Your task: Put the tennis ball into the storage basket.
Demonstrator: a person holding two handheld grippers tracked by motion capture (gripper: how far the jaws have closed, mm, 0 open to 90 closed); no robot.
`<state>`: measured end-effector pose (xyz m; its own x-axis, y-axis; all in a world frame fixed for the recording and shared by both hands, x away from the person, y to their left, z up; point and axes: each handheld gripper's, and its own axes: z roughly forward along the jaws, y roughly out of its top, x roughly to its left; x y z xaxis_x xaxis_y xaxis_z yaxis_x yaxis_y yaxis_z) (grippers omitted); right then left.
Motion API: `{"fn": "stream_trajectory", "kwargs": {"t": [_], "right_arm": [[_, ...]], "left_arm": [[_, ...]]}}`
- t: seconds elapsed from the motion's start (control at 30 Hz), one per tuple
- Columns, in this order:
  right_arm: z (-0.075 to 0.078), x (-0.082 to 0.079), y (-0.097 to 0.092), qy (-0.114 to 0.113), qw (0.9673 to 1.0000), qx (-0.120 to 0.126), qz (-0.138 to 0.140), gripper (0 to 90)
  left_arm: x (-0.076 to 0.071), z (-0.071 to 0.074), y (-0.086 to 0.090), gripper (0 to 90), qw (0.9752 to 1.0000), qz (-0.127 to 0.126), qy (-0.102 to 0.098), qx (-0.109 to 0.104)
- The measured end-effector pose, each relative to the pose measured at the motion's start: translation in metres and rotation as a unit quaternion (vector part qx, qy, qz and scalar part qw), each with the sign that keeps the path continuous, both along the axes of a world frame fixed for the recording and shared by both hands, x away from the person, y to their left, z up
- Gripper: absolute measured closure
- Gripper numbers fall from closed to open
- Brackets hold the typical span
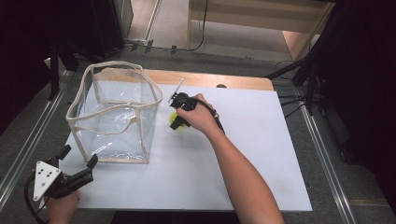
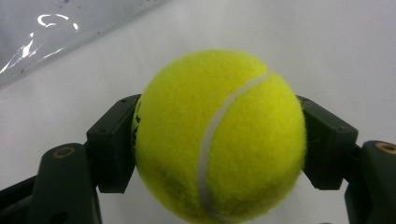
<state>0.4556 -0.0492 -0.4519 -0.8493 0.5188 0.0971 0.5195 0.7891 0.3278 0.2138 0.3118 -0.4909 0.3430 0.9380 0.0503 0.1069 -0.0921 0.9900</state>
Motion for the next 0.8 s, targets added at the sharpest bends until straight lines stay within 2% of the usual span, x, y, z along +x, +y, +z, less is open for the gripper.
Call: {"fn": "stream_trajectory", "kwargs": {"t": [0.4, 0.53, 0.77, 0.8], "right_arm": [[0.017, 0.0, -0.007, -0.005, 1.0, 0.001, -0.002, 23.5], [0.022, 0.001, -0.009, -0.007, 1.0, 0.002, 0.006, 23.4], [0.034, 0.0, -0.01, -0.008, 1.0, 0.005, -0.001, 23.4], [0.035, 0.001, -0.011, -0.011, 0.9999, 0.003, 0.007, 23.4]], "left_arm": [[0.0, 0.0, 0.0, 10.4, 1.0, -0.001, -0.001, -0.001], [0.0, 0.0, 0.0, 10.4, 1.0, 0.0, 0.0, 0.0], [0.0, 0.0, 0.0, 10.3, 1.0, 0.0, 0.0, 0.0], [0.0, 0.0, 0.0, 10.4, 1.0, 0.0, 0.0, 0.0]]}}
